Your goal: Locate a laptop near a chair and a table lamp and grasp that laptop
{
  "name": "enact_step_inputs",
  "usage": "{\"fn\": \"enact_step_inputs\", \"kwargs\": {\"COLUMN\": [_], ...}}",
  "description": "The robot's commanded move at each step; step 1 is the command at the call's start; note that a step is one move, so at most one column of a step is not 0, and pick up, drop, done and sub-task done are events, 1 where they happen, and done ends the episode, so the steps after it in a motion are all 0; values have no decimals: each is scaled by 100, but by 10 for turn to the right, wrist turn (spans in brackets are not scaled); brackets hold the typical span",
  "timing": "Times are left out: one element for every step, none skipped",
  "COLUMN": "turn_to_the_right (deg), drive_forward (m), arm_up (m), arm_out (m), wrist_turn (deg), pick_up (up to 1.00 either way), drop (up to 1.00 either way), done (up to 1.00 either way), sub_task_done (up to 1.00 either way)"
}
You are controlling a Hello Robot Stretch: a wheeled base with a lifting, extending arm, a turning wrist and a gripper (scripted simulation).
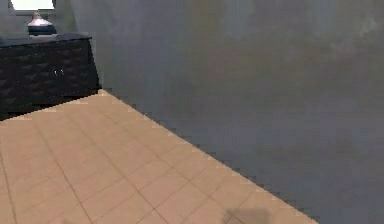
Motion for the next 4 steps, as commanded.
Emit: {"fn": "enact_step_inputs", "kwargs": {"turn_to_the_right": [0, -450, 0, -420], "drive_forward": [45, 0, 80, 0], "arm_up": [0, 0, 0, 0], "arm_out": [0, 0, 0, 0], "wrist_turn": [0, 0, 0, 0], "pick_up": [0, 0, 0, 0], "drop": [0, 0, 0, 0], "done": [0, 0, 0, 0], "sub_task_done": [0, 0, 0, 0]}}
